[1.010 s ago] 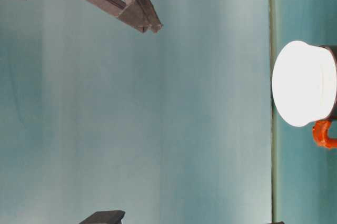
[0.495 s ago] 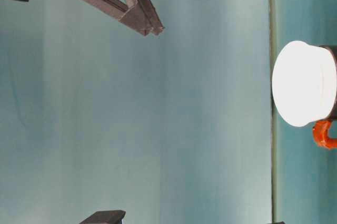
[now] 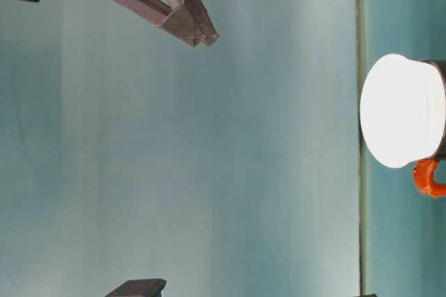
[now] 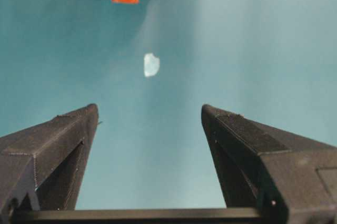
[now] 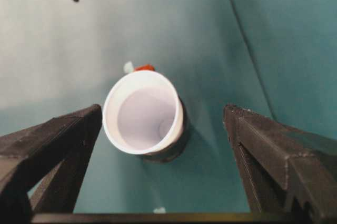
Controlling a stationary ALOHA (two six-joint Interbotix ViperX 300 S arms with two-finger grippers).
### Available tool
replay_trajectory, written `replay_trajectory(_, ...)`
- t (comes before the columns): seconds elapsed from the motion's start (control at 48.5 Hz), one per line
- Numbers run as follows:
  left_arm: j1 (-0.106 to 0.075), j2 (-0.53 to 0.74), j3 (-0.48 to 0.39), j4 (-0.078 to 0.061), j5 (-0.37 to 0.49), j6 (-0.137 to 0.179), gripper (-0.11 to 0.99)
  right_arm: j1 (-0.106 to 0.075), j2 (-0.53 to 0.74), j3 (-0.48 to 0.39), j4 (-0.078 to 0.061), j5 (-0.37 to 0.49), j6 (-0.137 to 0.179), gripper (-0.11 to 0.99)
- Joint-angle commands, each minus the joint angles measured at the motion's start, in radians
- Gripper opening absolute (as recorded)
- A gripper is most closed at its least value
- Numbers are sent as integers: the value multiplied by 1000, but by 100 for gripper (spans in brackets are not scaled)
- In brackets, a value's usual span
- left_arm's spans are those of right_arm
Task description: Put the paper cup into the moved red handle cup holder.
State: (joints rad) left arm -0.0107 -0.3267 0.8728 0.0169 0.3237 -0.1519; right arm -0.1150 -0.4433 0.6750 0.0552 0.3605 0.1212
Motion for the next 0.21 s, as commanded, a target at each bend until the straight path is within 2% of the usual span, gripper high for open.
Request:
replay_trajectory(0.0, 2, -5, -14, 2, -6, -2, 85, -2, -5, -6, 0, -2, -2, 73)
replay_trajectory(0.186, 0, -3, -15, 2, -6, -2, 85, -2, -5, 6, 0, -2, 0, 73)
